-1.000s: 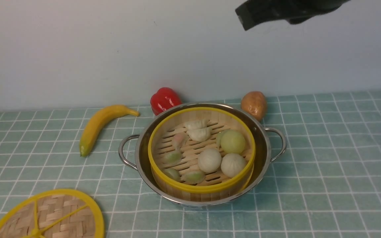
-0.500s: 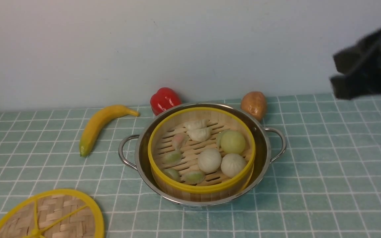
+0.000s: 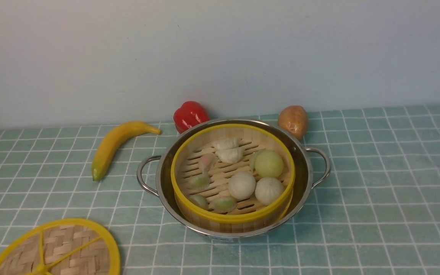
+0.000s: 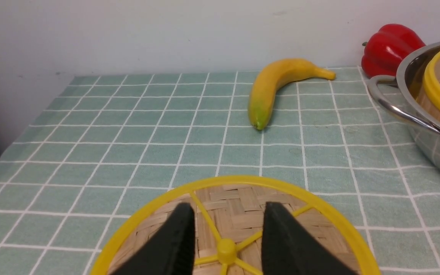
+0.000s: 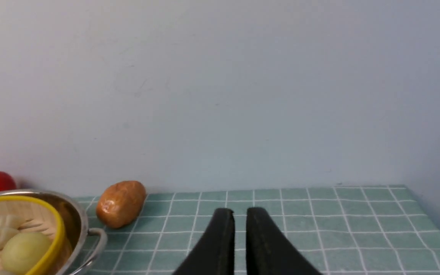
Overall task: Place the steamer in the pot on the blue tablecloth, and put the lid on the steamer.
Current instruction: 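Grasp the bamboo steamer lid lying on the table by its centre knob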
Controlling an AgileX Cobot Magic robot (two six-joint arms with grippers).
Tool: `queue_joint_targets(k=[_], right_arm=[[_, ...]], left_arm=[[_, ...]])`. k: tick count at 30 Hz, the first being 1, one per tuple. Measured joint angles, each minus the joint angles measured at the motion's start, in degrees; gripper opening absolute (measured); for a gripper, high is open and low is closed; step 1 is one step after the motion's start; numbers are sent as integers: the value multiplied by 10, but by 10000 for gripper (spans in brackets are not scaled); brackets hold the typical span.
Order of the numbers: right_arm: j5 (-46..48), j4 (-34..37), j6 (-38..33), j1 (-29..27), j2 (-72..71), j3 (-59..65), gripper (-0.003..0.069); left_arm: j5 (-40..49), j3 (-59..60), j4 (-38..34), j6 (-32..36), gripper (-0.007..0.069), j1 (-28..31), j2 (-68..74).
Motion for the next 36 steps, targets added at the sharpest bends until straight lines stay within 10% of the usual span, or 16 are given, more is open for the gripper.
queue_joint_targets(k=[36], right_arm=[[13, 27, 0, -5, -65, 129, 176]], left_arm=[[0, 0, 0, 0, 243, 0, 0]])
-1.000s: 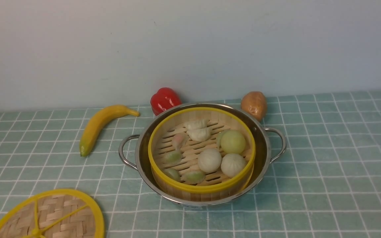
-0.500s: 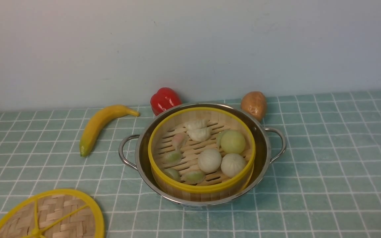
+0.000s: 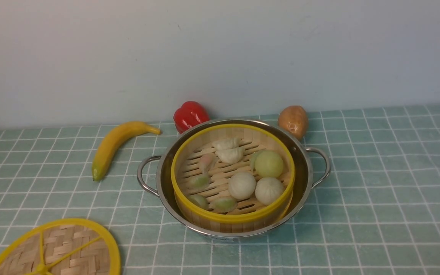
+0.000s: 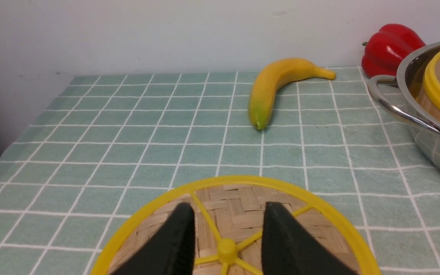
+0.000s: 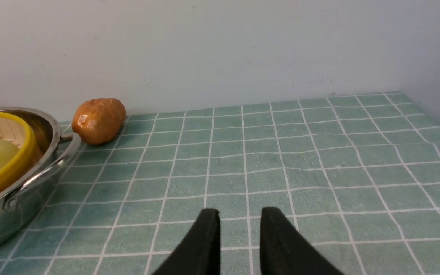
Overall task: Place the steamer in the pot on the blue tablecloth, and put the lid on the steamer.
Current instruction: 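Grasp the bamboo steamer lid lying on the table by its centre knob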
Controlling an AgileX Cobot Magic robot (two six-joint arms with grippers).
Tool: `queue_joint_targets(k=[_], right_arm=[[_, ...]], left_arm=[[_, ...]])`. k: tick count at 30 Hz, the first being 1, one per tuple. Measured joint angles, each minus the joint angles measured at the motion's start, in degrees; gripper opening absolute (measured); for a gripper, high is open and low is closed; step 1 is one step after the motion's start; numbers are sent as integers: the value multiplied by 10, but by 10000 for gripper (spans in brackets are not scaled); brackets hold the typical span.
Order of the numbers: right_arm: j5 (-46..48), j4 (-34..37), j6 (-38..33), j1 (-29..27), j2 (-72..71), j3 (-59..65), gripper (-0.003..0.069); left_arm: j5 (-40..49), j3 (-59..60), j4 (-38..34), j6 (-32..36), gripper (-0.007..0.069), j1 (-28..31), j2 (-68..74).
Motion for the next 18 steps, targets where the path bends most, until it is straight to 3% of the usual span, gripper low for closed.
queue_joint_targets(k=[18], right_arm=[[0, 0, 0, 0, 0, 0, 217]], left_arm=[[0, 0, 0, 0, 243, 0, 0]])
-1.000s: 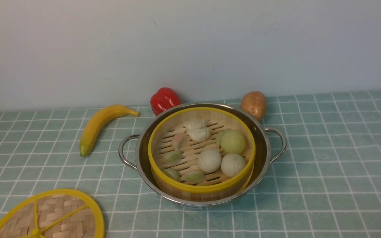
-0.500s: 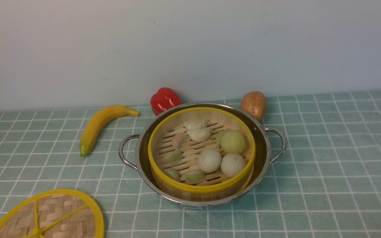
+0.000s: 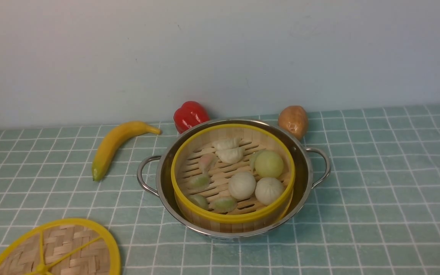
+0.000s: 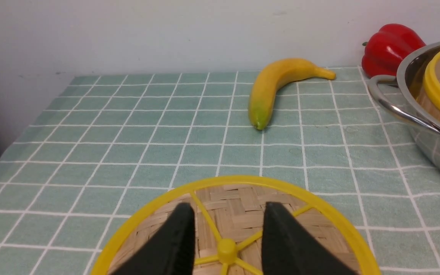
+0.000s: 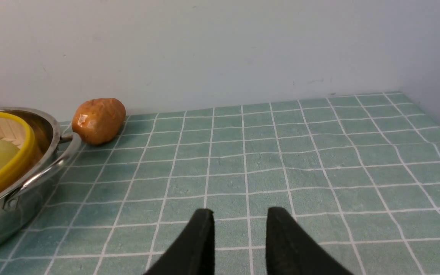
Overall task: Place the steamer in the pot on the blue tablecloth, and put the lid on the steamer.
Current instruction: 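Grasp the bamboo steamer lid lying on the table by its centre knob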
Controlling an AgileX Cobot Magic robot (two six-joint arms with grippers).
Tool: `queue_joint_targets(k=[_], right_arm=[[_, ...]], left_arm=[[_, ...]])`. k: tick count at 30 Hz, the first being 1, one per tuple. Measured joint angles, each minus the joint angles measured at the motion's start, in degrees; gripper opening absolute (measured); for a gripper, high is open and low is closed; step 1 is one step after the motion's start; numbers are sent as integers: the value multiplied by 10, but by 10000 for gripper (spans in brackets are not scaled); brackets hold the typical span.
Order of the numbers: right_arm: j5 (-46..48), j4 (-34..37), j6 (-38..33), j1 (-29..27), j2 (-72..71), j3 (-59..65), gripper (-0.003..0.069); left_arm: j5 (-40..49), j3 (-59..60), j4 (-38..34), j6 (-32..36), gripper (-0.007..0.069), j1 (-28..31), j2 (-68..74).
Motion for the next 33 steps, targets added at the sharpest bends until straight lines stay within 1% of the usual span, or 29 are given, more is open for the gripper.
queue_joint_targets(k=[11, 14, 15, 17, 21, 24, 26, 27, 30, 33], right_arm=[[0, 1, 0, 0, 0, 0, 239], [0, 1, 0, 0, 0, 0, 239], [0, 1, 0, 0, 0, 0, 240], [0, 1, 0, 0, 0, 0, 240], [0, 1, 0, 0, 0, 0, 240], [0, 1, 0, 0, 0, 0, 240], [0, 1, 0, 0, 0, 0, 240], [0, 1, 0, 0, 0, 0, 240], [0, 2, 0, 0, 0, 0, 240], [0, 2, 0, 0, 0, 0, 240]], left_arm=[[-1, 0, 2, 3, 243, 0, 0], [-31, 1, 4, 2, 243, 0, 0], [-67, 1, -21, -15, 243, 0, 0], [-111, 1, -54, -39, 243, 0, -1], [-184, 1, -89, -67, 243, 0, -1], [-225, 1, -102, -85, 243, 0, -1], [-234, 1, -110, -98, 243, 0, -1], [-240, -1, -125, -127, 243, 0, -1], [-202, -32, -133, -157, 243, 0, -1], [-92, -108, -112, -159, 243, 0, -2]])
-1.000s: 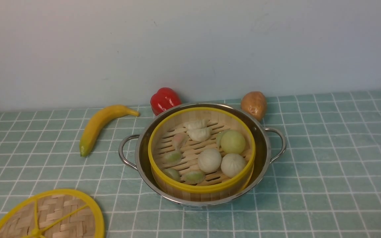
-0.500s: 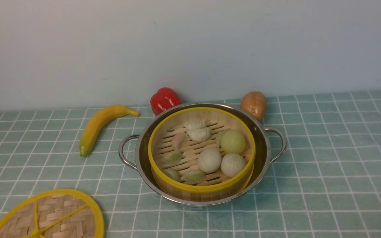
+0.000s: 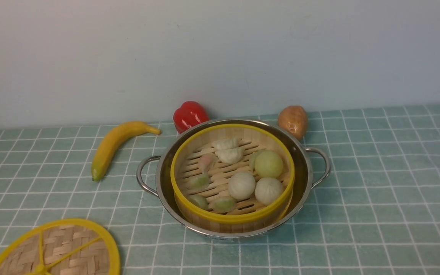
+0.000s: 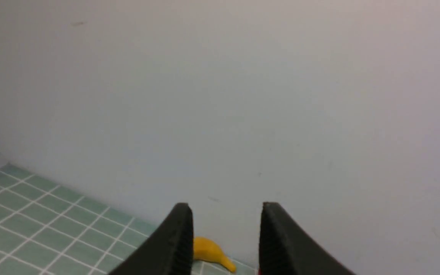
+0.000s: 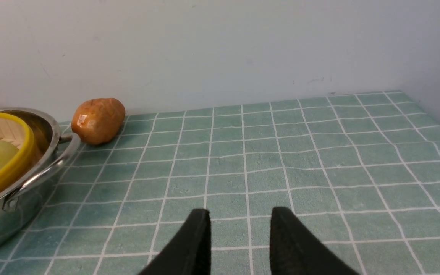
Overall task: Place the steamer in the pot on the blue tablecloth, and put the lid on the steamer.
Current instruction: 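Grasp the bamboo steamer lid lying on the table by its centre knob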
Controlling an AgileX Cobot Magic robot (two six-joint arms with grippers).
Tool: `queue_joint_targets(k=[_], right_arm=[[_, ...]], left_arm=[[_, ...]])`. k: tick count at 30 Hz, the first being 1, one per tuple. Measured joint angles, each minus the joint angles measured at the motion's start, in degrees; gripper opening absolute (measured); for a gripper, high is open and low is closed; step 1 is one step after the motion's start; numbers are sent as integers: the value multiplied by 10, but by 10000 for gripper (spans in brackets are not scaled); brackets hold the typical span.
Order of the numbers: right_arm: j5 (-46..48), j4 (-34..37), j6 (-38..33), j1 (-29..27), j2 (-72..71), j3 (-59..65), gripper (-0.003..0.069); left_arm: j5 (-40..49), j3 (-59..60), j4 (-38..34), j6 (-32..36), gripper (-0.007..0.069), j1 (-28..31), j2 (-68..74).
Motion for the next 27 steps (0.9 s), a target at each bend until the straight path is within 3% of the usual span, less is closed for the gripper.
queue_joint_targets(k=[10, 16, 19, 24, 27], right_arm=[[0, 0, 0, 0, 0, 0, 240], [0, 0, 0, 0, 0, 0, 240], [0, 0, 0, 0, 0, 0, 240], [0, 0, 0, 0, 0, 1, 240], [0, 0, 0, 0, 0, 1, 240]], left_arm=[[561, -272, 143, 36, 243, 0, 201], [591, -308, 159, 92, 243, 0, 350], [590, -310, 147, 178, 251, 0, 441], [550, -313, 99, 286, 296, 0, 559], [514, -323, 85, 300, 325, 0, 626]])
